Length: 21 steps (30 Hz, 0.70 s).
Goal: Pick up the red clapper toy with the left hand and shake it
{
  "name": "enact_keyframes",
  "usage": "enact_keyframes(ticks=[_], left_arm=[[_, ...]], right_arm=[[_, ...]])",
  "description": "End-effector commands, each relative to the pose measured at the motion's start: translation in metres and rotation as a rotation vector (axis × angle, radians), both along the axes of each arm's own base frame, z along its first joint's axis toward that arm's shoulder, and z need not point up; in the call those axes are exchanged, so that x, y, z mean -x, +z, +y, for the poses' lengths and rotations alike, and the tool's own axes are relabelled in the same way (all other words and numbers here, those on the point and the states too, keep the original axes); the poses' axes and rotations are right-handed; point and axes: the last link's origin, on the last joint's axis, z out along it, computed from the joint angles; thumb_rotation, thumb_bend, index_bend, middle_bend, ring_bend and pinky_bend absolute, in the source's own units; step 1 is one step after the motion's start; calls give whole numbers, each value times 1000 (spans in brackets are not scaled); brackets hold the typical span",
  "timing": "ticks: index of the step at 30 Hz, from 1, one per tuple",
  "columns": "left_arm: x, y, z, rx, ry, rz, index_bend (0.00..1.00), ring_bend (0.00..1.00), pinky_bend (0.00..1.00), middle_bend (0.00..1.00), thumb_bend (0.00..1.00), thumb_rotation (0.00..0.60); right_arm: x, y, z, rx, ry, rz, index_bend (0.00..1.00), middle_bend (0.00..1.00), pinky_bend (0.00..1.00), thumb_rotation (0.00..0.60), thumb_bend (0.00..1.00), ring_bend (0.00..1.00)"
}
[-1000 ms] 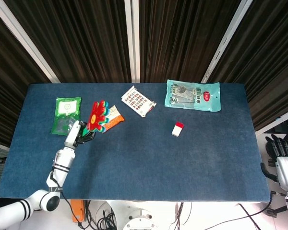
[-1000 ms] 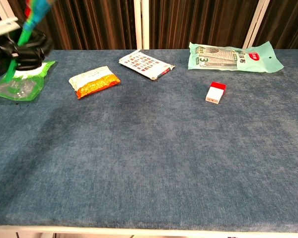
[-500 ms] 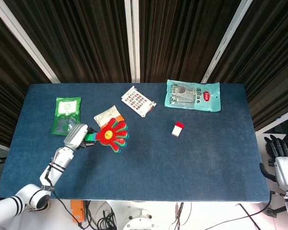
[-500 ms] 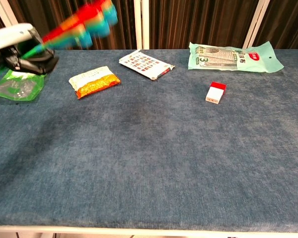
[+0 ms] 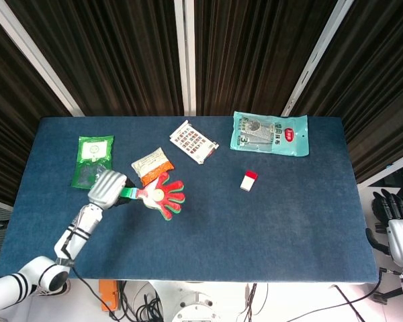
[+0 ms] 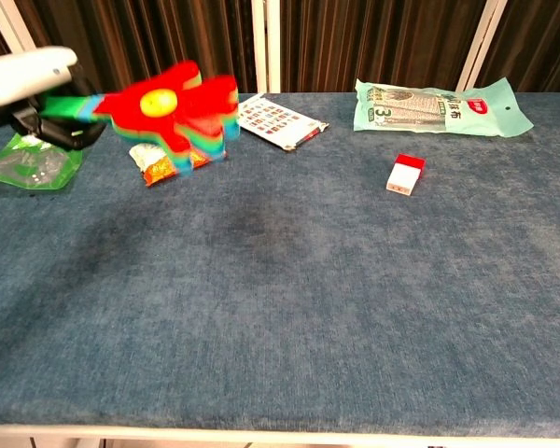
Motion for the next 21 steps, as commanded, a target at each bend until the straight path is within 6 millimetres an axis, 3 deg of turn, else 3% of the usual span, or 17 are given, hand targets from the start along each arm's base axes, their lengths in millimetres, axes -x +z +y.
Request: enact_keyframes(ticks=[1, 5, 9, 12, 16, 21], left_arm=[[-16, 41, 12, 321, 431, -1255, 1000, 1000, 1000, 1000, 730, 600], [-11, 47, 13, 410, 503, -1324, 1000, 1000, 1000, 1000, 729, 600], [0, 45, 15, 360, 427, -1116, 1000, 1000, 1000, 1000, 729, 600], [9, 35, 15, 247, 275, -754, 1000, 1000, 1000, 1000, 729, 600], [27, 8, 9, 63, -23, -71, 1000, 1000, 1000, 1000, 728, 600], [37, -15, 1, 0, -238, 347, 1000, 1000, 1000, 1000, 726, 600]], right_arm=[[1, -1, 0, -3, -2, -2, 0, 0, 0, 600, 304, 0], [1, -3, -1, -12, -6, -1, 0, 0, 0, 600, 307, 0], [1, -3, -2, -13, -7, 0, 0, 0, 0, 600, 307, 0], [1, -3, -2, -13, -7, 1, 0, 0, 0, 600, 308, 0], [2, -4, -2, -18, -8, -1, 0, 0, 0, 600, 309, 0], [2, -4, -3, -19, -10, -2, 0, 0, 0, 600, 310, 0]])
